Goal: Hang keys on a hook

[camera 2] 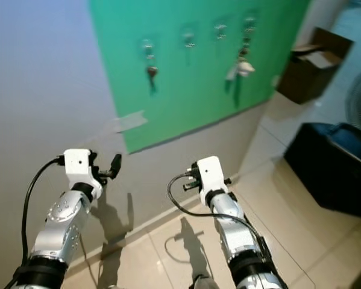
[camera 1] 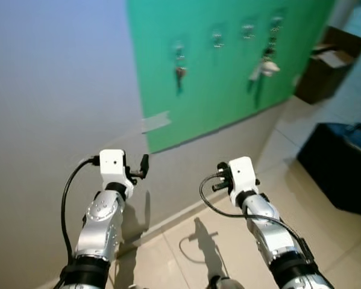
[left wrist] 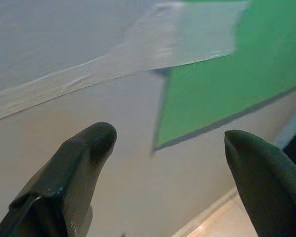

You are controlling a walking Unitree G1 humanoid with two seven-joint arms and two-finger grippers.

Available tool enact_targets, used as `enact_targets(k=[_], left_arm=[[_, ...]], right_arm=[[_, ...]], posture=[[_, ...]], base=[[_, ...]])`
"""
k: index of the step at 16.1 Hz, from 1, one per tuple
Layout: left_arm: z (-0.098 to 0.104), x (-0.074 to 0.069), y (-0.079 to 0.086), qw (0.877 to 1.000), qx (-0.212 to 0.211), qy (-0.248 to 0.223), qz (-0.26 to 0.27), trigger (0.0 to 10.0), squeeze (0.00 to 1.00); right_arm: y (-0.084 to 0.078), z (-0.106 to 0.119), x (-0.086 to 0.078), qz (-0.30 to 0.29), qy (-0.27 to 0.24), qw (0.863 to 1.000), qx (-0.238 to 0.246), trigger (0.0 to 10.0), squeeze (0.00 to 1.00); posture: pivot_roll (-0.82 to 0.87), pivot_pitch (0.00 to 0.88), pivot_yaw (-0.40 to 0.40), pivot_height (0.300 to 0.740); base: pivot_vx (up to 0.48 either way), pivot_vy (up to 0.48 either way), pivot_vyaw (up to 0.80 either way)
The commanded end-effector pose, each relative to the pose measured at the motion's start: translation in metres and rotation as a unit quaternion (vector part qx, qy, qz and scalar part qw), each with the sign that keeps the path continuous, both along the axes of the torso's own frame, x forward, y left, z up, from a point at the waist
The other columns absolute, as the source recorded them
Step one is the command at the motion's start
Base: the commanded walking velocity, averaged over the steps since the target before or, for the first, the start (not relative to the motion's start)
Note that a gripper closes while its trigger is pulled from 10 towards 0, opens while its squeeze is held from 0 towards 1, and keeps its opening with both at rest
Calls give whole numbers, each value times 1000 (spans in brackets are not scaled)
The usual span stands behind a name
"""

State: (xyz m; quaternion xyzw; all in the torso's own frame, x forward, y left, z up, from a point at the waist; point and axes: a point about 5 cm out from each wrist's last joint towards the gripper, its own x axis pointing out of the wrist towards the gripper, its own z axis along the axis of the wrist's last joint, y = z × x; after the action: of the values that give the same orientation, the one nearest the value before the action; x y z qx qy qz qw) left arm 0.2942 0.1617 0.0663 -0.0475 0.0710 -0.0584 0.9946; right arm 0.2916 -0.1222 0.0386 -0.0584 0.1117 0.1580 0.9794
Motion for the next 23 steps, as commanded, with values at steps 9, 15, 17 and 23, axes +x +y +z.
enact_targets(k=[9,15,17,23], left_arm=[[2,5,4,999,26,-13,-17,10000,0],[-1,4,6,999,36,-5,-16,10000,0],[-2,3,7,999,33,-7,-16,10000,0],[-1,2,2,999,44,-12,-29,10000,0]], right_arm=[[-1,-2,-1,-3,6,1000,0,10000,0],[2,-3,-1,-4,9,1000,1,10000,0],[3,-4,-2,-5,10,1000,2,10000,0],[3,-5,-3,-6,11,1000,4,10000,0]], posture=[[-168,0,63,740],[-161,0,66,740],[-160,0,66,740],[-167,0,69,740]], base=[[0,-267,-567],[0,-80,-560],[0,0,-559],[0,0,-560]])
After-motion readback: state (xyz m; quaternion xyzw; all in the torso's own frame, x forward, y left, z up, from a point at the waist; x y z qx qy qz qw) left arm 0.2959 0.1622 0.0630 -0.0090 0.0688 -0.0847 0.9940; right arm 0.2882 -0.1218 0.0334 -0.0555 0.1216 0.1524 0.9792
